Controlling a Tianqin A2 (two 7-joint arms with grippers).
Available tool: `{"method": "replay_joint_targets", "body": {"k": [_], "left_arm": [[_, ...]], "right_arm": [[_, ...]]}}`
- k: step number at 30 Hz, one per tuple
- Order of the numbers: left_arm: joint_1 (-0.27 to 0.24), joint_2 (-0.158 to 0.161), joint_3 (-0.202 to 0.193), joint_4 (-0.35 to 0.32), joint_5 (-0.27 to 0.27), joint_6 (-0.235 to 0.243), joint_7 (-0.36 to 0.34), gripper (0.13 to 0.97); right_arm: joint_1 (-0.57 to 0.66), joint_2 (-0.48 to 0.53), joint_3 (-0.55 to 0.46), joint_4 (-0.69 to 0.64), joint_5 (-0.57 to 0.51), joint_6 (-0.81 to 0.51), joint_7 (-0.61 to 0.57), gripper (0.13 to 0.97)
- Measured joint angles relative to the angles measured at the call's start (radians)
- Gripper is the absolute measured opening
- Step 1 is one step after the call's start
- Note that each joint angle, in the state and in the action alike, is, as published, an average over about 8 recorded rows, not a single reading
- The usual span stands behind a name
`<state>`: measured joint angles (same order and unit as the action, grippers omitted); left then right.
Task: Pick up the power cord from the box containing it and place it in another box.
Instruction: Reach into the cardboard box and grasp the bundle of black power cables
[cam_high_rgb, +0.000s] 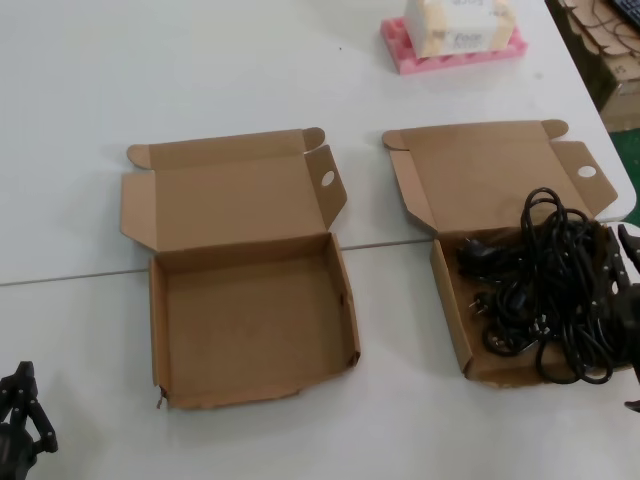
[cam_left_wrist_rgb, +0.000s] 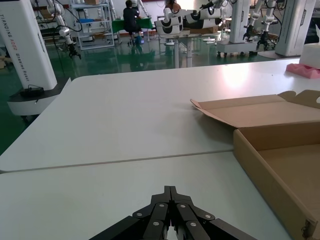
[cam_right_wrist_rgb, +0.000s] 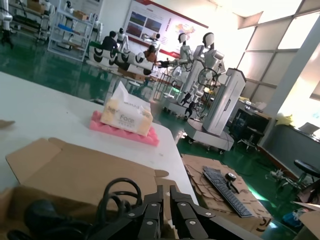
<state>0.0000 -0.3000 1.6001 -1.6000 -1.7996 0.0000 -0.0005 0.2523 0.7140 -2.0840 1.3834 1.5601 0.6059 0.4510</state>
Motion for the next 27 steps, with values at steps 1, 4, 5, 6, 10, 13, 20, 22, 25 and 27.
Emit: {"method": "replay_joint_targets", "body": {"k": [1, 4, 5, 6, 10, 13, 20, 22, 25, 27], "left_arm": [[0.0, 0.0, 0.0, 0.0, 0.0, 0.0, 0.0, 0.163], [0.0, 0.0, 0.0, 0.0, 0.0, 0.0, 0.0, 0.163], [0.0, 0.0, 0.0, 0.0, 0.0, 0.0, 0.0, 0.163], [0.0, 0.0, 0.0, 0.0, 0.0, 0.0, 0.0, 0.163], [0.0, 0.0, 0.0, 0.0, 0.0, 0.0, 0.0, 0.163], [0.0, 0.0, 0.0, 0.0, 0.0, 0.0, 0.0, 0.163], [0.0, 0.0, 0.0, 0.0, 0.0, 0.0, 0.0, 0.163], [0.0, 0.0, 0.0, 0.0, 0.0, 0.0, 0.0, 0.163], [0.0, 0.0, 0.0, 0.0, 0.0, 0.0, 0.0, 0.163], [0.0, 0.0, 0.0, 0.0, 0.0, 0.0, 0.0, 0.163]], "right_arm": [[-0.004, -0.001, 0.006, 0.006, 0.0, -0.005, 0.0, 0.181], [-0.01, -0.007, 0.016, 0.011, -0.001, -0.019, 0.0, 0.181], [-0.01, -0.009, 0.017, 0.009, -0.001, -0.024, 0.0, 0.181], [-0.009, -0.012, 0.017, 0.006, -0.002, -0.028, 0.0, 0.181], [-0.005, -0.02, 0.015, -0.008, -0.003, -0.04, 0.0, 0.222], [-0.003, -0.023, 0.012, -0.011, -0.004, -0.047, 0.0, 0.253], [-0.02, -0.03, 0.037, 0.016, 0.0, -0.085, 0.0, 0.356], [-0.026, -0.036, 0.052, 0.024, 0.002, -0.105, 0.0, 0.393], [-0.029, -0.048, 0.071, 0.023, 0.004, -0.132, 0.0, 0.437], [-0.026, -0.055, 0.076, 0.015, 0.003, -0.144, 0.0, 0.49]]}}
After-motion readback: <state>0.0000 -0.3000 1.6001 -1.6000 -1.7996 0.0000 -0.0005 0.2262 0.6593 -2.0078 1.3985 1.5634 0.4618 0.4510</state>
